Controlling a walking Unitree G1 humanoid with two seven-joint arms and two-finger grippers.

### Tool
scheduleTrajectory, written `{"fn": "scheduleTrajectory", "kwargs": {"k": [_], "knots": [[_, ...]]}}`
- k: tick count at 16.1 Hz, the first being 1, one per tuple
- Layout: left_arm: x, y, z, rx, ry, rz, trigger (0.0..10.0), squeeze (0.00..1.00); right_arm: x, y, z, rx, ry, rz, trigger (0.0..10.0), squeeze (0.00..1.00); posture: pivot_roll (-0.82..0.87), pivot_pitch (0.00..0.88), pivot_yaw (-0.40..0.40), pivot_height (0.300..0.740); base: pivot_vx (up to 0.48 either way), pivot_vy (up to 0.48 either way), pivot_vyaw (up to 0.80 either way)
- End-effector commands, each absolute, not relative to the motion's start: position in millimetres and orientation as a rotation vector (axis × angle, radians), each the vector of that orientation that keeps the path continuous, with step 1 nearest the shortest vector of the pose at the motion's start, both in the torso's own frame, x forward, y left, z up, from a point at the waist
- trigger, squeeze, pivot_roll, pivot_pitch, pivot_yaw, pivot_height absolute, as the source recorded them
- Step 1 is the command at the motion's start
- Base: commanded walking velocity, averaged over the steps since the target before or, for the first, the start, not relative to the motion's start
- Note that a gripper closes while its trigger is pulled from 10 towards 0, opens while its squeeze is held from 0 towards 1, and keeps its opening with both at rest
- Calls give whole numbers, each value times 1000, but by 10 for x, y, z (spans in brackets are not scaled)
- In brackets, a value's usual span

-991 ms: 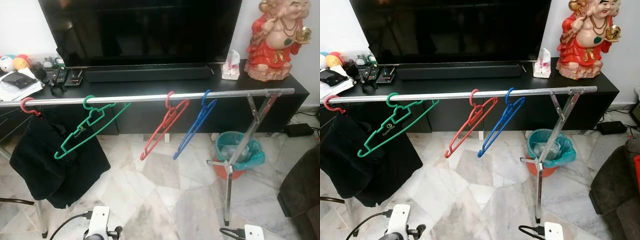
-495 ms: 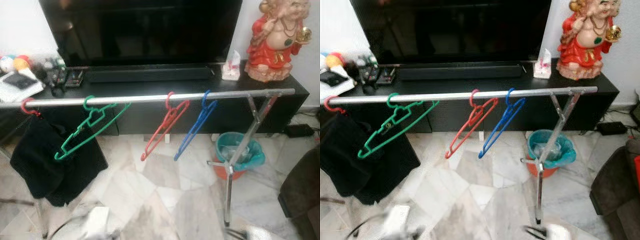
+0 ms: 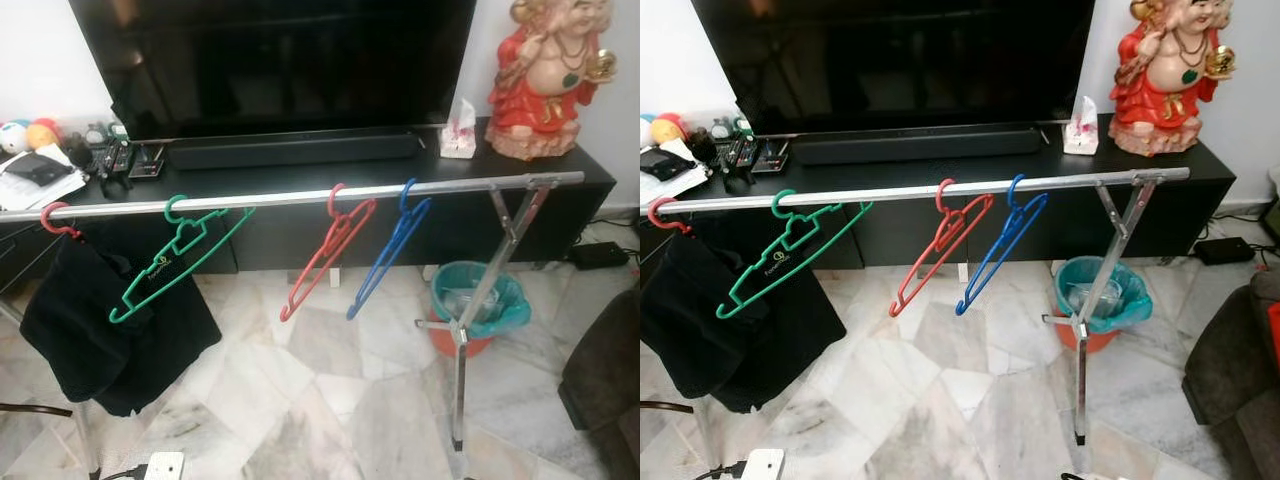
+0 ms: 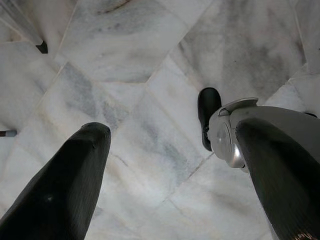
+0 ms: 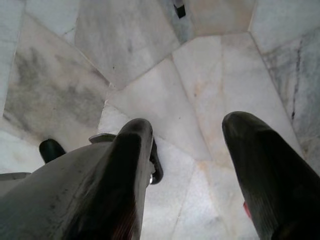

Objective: Hang hanger

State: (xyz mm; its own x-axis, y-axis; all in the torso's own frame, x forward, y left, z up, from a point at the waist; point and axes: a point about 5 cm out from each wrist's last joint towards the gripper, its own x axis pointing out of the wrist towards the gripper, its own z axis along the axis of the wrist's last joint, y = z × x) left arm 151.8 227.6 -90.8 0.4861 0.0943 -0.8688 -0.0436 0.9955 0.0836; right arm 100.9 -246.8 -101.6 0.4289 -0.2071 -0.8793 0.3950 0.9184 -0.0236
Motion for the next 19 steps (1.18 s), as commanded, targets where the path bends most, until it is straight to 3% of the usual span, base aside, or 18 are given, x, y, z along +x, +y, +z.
{"fn": "scheduleTrajectory", "kwargs": {"k": [1,6,11,12,14,16,19], "knots": [[1520,2296,-903,72,1063,76,10000,0,1020,-2485,-1007,199,1048,-392,10000,0,-61,0,55,740,0,0,0],[1593,2275,-872,31,994,122,10000,0,1197,-2569,-915,195,935,-384,10000,0,-54,0,39,740,0,0,0],[1732,2345,-775,10,872,192,10000,0,1430,-2959,-656,122,755,-417,10000,0,-61,0,43,740,0,0,0],[1846,2331,-703,23,788,195,10000,0,1617,-2980,-560,102,690,-421,10000,0,-62,0,46,740,0,0,0],[2195,2363,-403,59,532,189,10000,0,1723,-2946,-500,76,623,-397,10000,0,-42,0,43,740,0,0,0],[2330,2420,-134,89,332,183,10000,0,2073,-2723,-140,-10,278,-312,10000,0,-29,0,36,740,0,0,0],[2334,2356,87,110,177,141,10000,0,2081,-2751,72,-63,161,-247,10000,0,-27,0,26,740,0,0,0]]}}
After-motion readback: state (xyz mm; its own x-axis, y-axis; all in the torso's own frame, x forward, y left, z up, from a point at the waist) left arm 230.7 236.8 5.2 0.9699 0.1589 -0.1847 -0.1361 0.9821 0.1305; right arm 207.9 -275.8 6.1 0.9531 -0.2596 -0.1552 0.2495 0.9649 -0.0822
